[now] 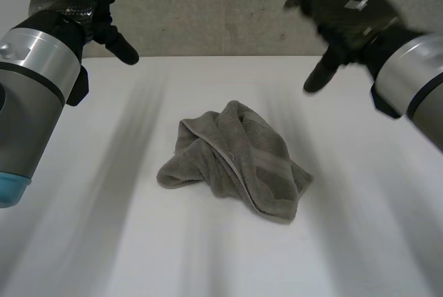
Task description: Fold the towel.
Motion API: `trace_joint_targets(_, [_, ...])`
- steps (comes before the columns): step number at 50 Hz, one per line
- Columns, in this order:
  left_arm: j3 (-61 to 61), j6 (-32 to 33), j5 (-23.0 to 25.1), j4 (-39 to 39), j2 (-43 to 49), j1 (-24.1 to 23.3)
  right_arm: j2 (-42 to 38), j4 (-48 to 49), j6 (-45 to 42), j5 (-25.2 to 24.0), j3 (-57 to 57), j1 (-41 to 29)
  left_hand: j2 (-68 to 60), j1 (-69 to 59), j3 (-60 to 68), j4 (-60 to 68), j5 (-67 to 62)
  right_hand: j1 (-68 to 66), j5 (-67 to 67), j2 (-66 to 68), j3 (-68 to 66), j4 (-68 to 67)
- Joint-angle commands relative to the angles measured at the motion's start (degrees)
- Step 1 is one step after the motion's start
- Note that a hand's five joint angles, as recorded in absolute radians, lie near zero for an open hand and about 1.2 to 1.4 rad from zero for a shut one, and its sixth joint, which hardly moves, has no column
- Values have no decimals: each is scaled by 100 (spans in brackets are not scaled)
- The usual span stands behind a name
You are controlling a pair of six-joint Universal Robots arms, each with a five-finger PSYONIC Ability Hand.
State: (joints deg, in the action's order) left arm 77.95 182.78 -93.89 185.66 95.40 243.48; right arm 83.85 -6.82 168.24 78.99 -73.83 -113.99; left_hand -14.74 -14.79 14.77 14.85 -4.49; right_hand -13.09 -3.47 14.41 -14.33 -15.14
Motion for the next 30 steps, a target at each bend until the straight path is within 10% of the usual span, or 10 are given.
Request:
trace_joint_targets(1, [-350,222,-182,-609,242,-2,184,225,455,713,-132,175,-86,-81,82,74,-111,309,347,-441,433,514])
trace_joint_targets(30, [-421,627,-358,-680,374,-2,-62,-197,446,1199,158,342,15,20,-18,-27,-10,309,347,-441,433,514])
